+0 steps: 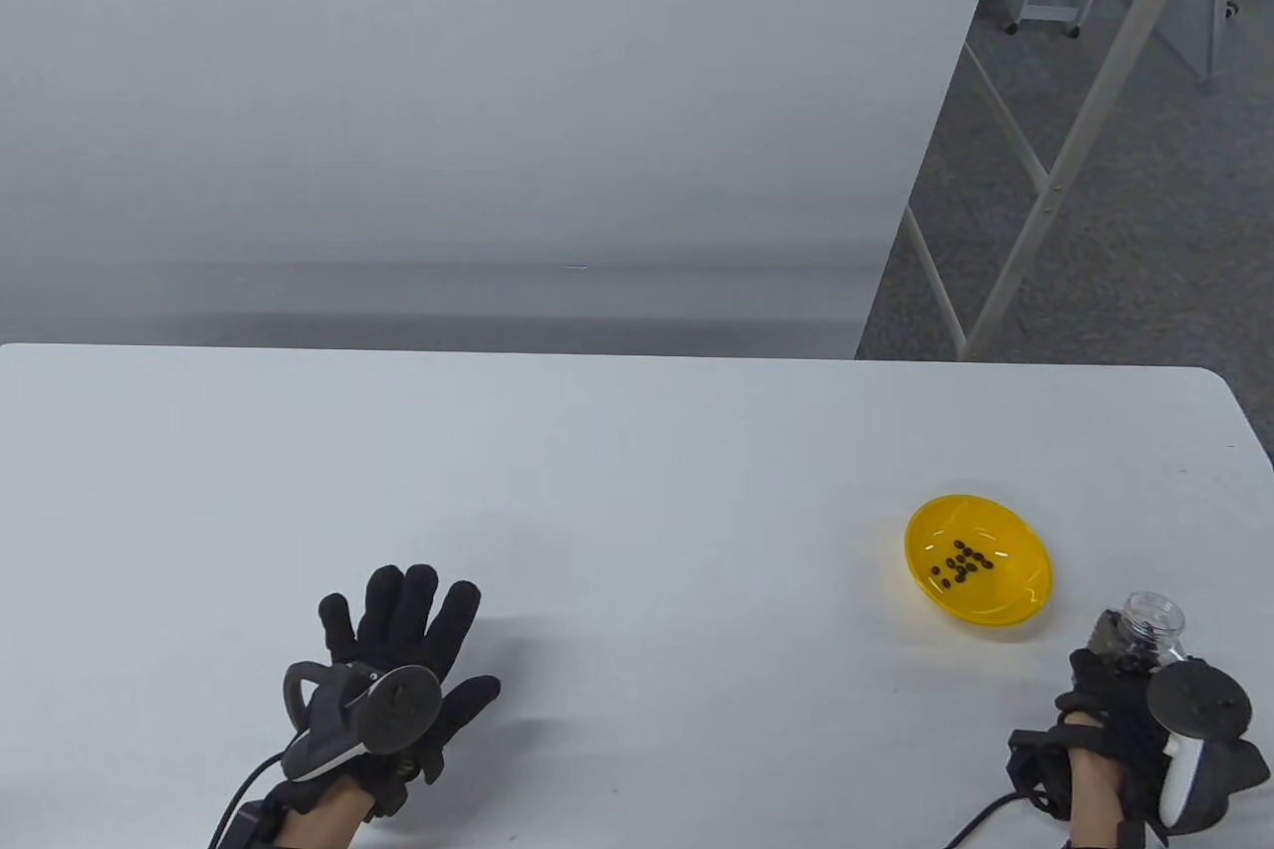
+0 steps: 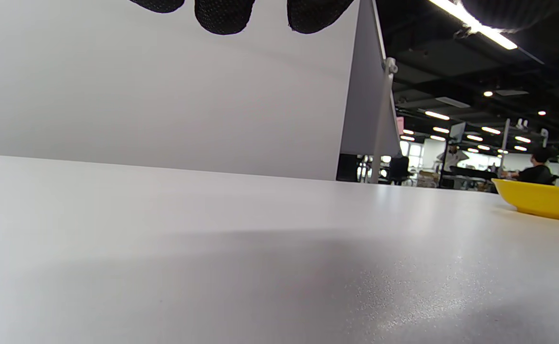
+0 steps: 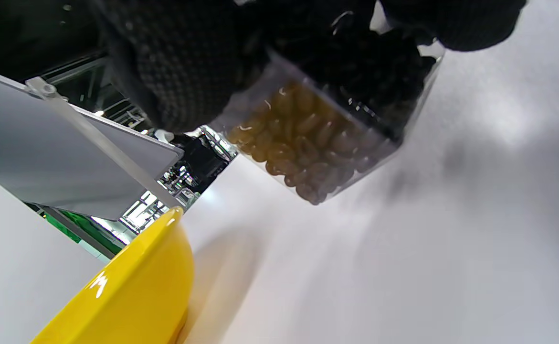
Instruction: Pour coffee beans from coffee jar into bowl
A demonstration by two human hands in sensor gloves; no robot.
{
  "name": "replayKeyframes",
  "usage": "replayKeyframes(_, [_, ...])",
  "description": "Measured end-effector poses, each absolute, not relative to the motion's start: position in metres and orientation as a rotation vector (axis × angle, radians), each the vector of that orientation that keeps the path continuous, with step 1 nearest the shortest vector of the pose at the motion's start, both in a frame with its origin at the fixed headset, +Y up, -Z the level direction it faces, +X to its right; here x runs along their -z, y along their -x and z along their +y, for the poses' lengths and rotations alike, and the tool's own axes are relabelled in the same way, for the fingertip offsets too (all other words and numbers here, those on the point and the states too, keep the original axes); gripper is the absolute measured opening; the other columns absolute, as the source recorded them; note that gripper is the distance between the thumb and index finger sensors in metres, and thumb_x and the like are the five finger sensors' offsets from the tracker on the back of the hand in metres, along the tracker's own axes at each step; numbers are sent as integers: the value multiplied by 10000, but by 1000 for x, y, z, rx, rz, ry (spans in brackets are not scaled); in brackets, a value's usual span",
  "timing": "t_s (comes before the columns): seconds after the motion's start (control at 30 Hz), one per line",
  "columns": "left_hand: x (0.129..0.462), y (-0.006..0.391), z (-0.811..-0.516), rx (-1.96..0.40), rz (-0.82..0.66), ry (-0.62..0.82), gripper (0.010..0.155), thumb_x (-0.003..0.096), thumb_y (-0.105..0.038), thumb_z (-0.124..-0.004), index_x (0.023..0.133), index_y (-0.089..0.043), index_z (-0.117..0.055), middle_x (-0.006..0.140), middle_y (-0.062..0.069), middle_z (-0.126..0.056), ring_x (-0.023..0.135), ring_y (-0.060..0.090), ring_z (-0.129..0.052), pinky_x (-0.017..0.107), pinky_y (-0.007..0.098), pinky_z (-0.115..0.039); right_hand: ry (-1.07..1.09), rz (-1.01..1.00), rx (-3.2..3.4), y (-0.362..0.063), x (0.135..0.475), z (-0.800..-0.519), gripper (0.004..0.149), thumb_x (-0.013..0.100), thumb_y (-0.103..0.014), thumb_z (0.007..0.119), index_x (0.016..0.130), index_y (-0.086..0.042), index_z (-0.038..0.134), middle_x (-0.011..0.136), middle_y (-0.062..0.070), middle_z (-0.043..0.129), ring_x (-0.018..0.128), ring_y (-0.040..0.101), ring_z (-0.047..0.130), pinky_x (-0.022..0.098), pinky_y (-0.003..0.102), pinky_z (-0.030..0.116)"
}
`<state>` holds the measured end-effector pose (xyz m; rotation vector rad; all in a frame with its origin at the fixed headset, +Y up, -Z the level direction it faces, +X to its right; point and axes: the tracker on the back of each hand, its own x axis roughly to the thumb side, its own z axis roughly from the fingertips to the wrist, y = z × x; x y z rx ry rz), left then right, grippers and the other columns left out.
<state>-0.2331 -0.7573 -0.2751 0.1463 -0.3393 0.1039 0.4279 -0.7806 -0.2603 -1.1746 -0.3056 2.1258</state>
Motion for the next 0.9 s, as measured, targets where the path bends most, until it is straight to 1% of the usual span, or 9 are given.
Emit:
replayKeyframes(0.2, [275,232,-758,-102,-339,-147,911,387,-764,-553,1112,-235,-390,1135,240,-355,1014,608,-362,539,823,-220,1159,-241,-2067,-432,259,-794,951,384,-406,859,891,-130,103,982,293,408,905,599,455,609,681,540])
replayKeyframes(0.4, [275,231,-758,-101,-337,-140,910,388,-763,-552,1111,-235,-390,1135,240,-356,1014,608,-363,539,823,-219,1148,-175,-2014,-432,258,-802,958,384,-395,856,885,-136,81,1005,296,333,940,538,452,617,679,490])
replayKeyframes(0.5, [274,230,-758,-103,-340,-141,910,387,-763,-551,1111,-237,-390,1135,241,-356,1013,609,-363,538,823,-219,1139,-185,-2010,-431,257,-803,960,394,-399,854,887,-140,72,1016,288,296,955,535,407,613,704,424])
replayKeyframes(0.53, [274,230,-757,-103,-341,-143,913,387,-763,-552,1112,-232,-391,1135,242,-355,1013,610,-362,538,823,-219,1130,-182,-2011,-430,256,-803,961,400,-402,851,889,-142,66,1021,284,271,958,537,368,599,728,367])
replayKeyframes(0.6, [273,230,-757,-103,-340,-145,911,388,-764,-550,1112,-235,-390,1135,241,-357,1013,609,-363,537,825,-219,1133,-180,-2008,-426,253,-802,1018,397,-436,849,895,-130,16,1015,302,182,958,553,279,580,754,280])
replayKeyframes(0.7, [273,230,-757,-107,-337,-143,912,388,-765,-549,1112,-235,-389,1135,243,-351,1013,611,-358,534,828,-216,1139,-217,-2047,-418,249,-795,1068,382,-504,838,893,-134,-24,1002,318,91,945,585,181,537,805,202])
replayKeyframes(0.8, [272,230,-754,-115,-330,-154,913,389,-766,-549,1113,-233,-390,1135,244,-350,1011,614,-355,530,831,-213,1146,-229,-2111,-410,245,-785,1097,370,-566,813,888,-143,-57,995,308,28,927,619,120,513,839,167])
replayKeyframes(0.87, [270,231,-750,-104,-298,-178,912,395,-766,-543,1113,-223,-400,1131,256,-359,1002,623,-357,522,833,-209,1142,-201,-2189,-403,243,-778,1107,372,-610,775,880,-142,-89,972,315,-50,915,617,56,510,848,139])
replayKeyframes(0.9, [269,232,-748,-95,-278,-192,914,398,-769,-538,1114,-217,-397,1127,260,-364,997,627,-362,517,833,-214,1150,-213,-2238,-398,240,-772,1114,369,-635,757,878,-143,-102,962,320,-73,913,626,57,509,851,147])
